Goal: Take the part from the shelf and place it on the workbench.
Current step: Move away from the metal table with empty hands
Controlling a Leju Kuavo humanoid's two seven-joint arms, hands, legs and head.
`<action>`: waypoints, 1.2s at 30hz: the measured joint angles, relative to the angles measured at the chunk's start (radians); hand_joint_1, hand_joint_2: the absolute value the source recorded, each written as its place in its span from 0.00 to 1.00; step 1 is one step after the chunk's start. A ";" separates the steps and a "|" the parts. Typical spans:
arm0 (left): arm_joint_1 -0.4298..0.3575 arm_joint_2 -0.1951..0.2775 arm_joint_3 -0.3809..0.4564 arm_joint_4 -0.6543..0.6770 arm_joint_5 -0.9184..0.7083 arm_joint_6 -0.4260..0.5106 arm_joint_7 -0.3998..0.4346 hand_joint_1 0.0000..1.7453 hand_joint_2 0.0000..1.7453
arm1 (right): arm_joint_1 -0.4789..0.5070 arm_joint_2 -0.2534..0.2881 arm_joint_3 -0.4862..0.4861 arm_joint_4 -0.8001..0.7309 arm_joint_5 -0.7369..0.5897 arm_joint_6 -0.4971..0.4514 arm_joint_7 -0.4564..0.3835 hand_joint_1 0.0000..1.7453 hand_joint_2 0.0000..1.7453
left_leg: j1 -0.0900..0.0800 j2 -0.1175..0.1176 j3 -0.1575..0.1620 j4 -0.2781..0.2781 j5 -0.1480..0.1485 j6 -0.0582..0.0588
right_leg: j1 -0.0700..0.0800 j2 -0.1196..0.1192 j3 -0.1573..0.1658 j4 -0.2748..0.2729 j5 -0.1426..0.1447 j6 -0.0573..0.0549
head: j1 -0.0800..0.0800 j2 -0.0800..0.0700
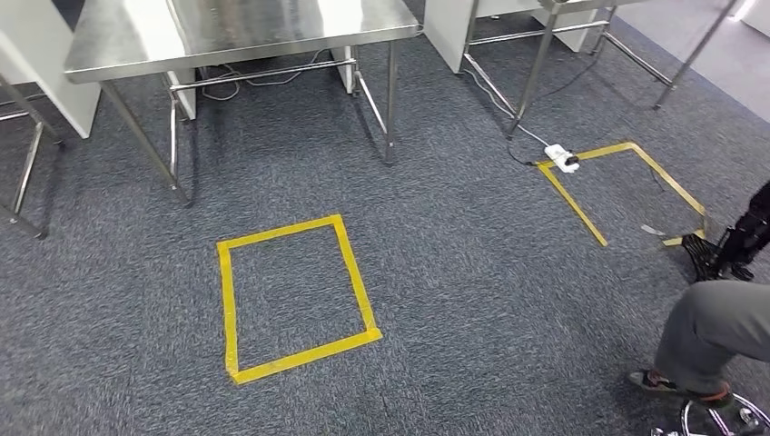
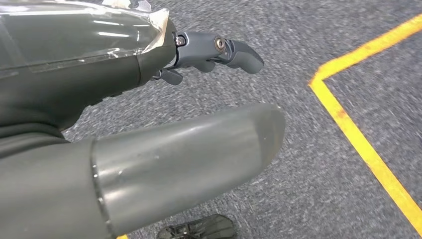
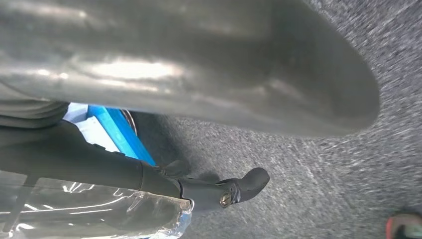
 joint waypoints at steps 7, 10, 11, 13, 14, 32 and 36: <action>-0.003 0.000 0.000 0.000 0.003 0.002 -0.007 0.00 0.00 | -0.001 0.002 0.000 0.000 0.000 0.001 0.000 0.00 0.00 | 0.004 0.003 -0.006 0.048 -0.049 -0.044 | -0.002 0.009 0.051 -0.109 0.040 -0.051 | 0.001 0.000; 0.003 0.001 0.000 0.000 0.003 0.003 -0.008 0.00 0.00 | -0.003 0.003 0.000 0.000 -0.001 0.003 0.000 0.00 0.00 | 0.010 -0.069 -0.085 0.231 -0.156 -0.052 | -0.002 0.040 0.044 -0.109 0.050 -0.066 | -0.005 0.000; 0.006 0.001 0.000 0.000 0.003 0.003 -0.008 0.00 0.00 | -0.003 0.003 0.000 0.000 -0.001 0.005 0.000 0.00 0.00 | 0.011 -0.075 -0.109 0.283 -0.174 -0.052 | 0.000 0.053 0.042 -0.108 0.051 -0.067 | -0.005 0.000; 0.008 0.001 0.000 0.000 0.003 0.003 -0.008 0.00 0.00 | 0.000 0.003 0.000 0.000 -0.001 0.007 0.000 0.00 0.00 | 0.011 -0.079 -0.116 0.293 -0.155 -0.050 | 0.001 0.079 0.040 -0.105 0.053 -0.066 | -0.005 0.000; 0.008 0.001 0.000 0.000 0.003 0.003 -0.008 0.00 0.00 | 0.000 0.003 0.000 0.000 -0.001 0.008 0.000 0.00 0.00 | 0.013 -0.086 -0.091 0.239 -0.118 -0.048 | 0.001 0.093 0.040 -0.104 0.054 -0.065 | -0.006 0.000; 0.007 0.002 0.000 0.000 0.003 0.001 -0.005 0.00 0.00 | -0.004 0.001 0.000 0.000 0.000 0.034 0.008 0.00 0.00 | -0.009 0.014 -0.002 0.008 -0.005 -0.001 | 0.018 -0.022 0.054 -0.087 0.015 -0.010 | 0.017 0.000; 0.005 0.003 0.000 0.000 0.005 0.003 -0.004 0.00 0.00 | -0.002 -0.001 0.000 0.000 0.000 0.040 0.000 0.00 0.00 | -0.011 0.035 0.006 0.011 -0.014 -0.023 | 0.017 -0.007 0.064 -0.120 0.033 -0.040 | 0.015 0.000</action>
